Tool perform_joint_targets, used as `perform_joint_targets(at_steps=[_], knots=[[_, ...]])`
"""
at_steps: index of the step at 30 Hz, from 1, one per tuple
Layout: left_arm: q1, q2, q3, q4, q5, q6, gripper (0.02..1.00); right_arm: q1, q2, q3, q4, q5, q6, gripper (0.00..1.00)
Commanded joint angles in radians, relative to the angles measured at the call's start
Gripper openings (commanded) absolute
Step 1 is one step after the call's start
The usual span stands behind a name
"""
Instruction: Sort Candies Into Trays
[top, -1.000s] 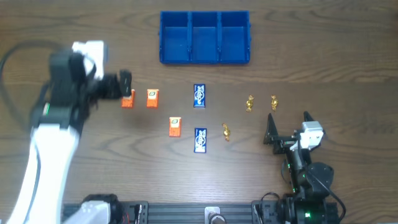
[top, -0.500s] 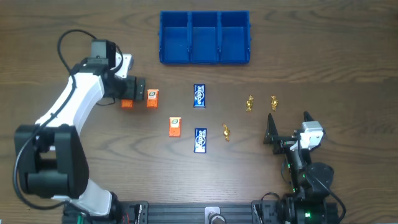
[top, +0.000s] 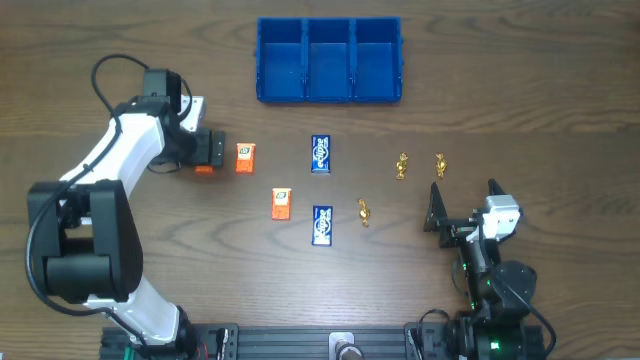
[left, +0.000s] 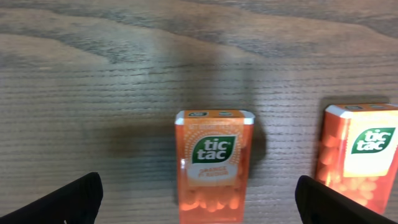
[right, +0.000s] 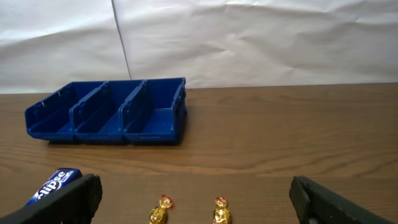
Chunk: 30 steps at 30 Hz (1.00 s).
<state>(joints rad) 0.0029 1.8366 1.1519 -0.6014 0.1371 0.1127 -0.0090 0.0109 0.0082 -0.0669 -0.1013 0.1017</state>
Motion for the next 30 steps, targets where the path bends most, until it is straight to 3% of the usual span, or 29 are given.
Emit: perform_joint_targets(at_steps=[1, 21, 30], knots=[[0.002, 0.021, 0.006, 0.005, -0.014, 0.016, 0.996, 0.0, -0.006, 0.0, -0.007, -0.005, 0.002, 0.998], [-0.038, 0.075, 0.006, 0.037, -0.033, 0.014, 0.93, 0.0, -0.006, 0.0, -0.007, -0.005, 0.002, 0.998], [-0.036, 0.075, 0.006, 0.034, -0.033, 0.01, 0.667, 0.0, -0.006, 0.0, -0.007, -0.005, 0.002, 0.998]])
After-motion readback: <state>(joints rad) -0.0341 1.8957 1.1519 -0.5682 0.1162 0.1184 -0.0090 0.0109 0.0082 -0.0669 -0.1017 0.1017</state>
